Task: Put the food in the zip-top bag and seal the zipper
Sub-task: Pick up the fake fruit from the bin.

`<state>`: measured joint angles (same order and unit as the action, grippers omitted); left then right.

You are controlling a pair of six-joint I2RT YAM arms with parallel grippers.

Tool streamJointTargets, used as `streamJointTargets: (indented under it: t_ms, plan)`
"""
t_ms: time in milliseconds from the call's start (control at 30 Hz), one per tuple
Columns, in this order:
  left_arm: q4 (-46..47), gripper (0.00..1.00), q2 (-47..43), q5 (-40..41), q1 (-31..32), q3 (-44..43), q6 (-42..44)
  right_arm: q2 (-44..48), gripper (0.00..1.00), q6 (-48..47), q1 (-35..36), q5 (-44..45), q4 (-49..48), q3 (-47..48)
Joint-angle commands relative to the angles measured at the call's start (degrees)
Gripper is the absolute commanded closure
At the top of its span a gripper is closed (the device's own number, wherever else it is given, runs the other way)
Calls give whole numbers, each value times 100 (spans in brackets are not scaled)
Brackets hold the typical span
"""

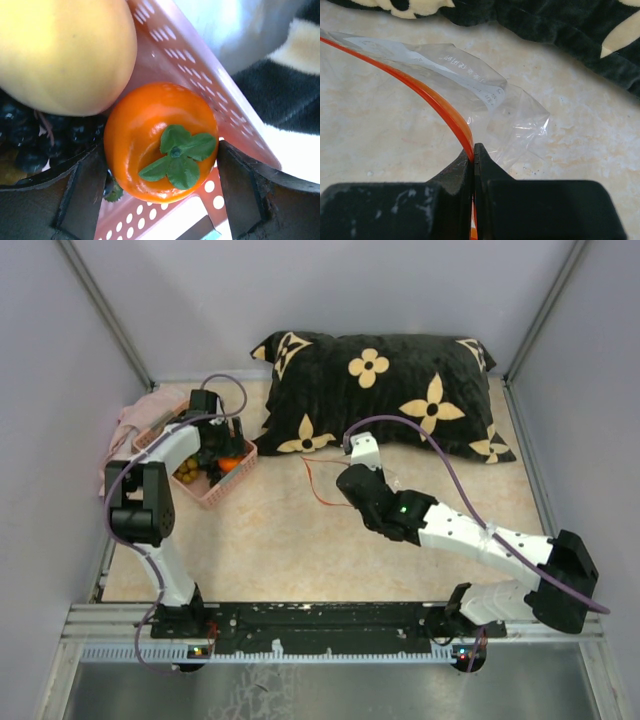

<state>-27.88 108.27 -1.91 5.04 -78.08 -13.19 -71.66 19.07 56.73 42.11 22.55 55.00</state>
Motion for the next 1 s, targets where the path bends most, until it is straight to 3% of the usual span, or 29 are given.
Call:
streamJointTargets:
  t_ms: [0,500,767,967]
  plan:
    - [-174,40,-691,122,92,244,150,260,100,53,-47,105,-123,23]
    - [-85,41,-2305,-445,108,1139,-89,258,100,79,-39,-103,-165,157]
    - [538,41,-3477,-1157,129,2042,-390,79,100,79,-34,-251,-335,247]
    - [1144,42,-4225,-2297,203,2576,-835,-60,100,75,-33,-320,-330,373]
